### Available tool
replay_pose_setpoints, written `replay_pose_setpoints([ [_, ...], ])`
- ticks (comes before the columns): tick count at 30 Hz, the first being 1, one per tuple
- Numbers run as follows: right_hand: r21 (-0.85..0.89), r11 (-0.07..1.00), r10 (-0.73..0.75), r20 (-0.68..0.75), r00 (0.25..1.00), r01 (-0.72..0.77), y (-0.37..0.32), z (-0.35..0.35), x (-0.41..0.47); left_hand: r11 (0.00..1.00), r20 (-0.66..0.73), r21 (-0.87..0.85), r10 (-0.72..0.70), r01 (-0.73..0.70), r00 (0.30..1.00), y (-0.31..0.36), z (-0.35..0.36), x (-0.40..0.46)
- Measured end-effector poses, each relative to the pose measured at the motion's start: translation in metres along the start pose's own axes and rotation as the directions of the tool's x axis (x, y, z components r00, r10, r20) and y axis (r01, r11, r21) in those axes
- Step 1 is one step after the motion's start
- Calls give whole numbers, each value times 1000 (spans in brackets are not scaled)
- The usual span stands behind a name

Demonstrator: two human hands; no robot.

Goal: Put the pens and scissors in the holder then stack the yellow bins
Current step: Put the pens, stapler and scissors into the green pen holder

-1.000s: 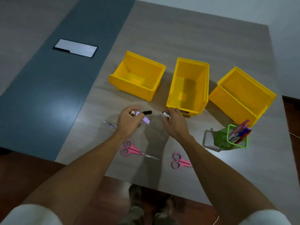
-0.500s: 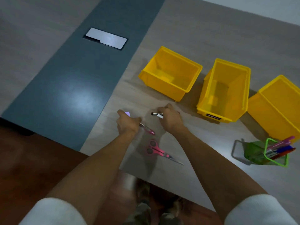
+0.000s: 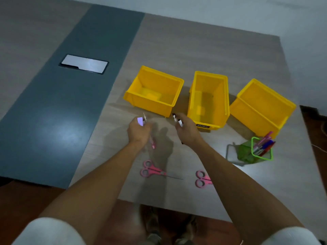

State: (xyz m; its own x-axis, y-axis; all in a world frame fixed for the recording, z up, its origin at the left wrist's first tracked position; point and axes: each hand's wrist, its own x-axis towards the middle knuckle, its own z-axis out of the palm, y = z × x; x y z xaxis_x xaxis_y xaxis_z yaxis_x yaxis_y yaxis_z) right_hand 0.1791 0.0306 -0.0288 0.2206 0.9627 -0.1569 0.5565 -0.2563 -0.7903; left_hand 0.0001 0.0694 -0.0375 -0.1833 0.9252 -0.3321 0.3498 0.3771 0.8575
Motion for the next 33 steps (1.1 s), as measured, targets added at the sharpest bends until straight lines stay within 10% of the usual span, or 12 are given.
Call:
replay_pose_setpoints([
  [15, 49, 986, 161, -517, 841, -158, 85, -225, -103, 840, 400, -112, 527, -531, 749, 137, 190, -133],
  [33, -42, 988, 124, -379, 917, -151, 187, -265, -128, 820, 574, -7, 472, -573, 669, 98, 299, -201],
])
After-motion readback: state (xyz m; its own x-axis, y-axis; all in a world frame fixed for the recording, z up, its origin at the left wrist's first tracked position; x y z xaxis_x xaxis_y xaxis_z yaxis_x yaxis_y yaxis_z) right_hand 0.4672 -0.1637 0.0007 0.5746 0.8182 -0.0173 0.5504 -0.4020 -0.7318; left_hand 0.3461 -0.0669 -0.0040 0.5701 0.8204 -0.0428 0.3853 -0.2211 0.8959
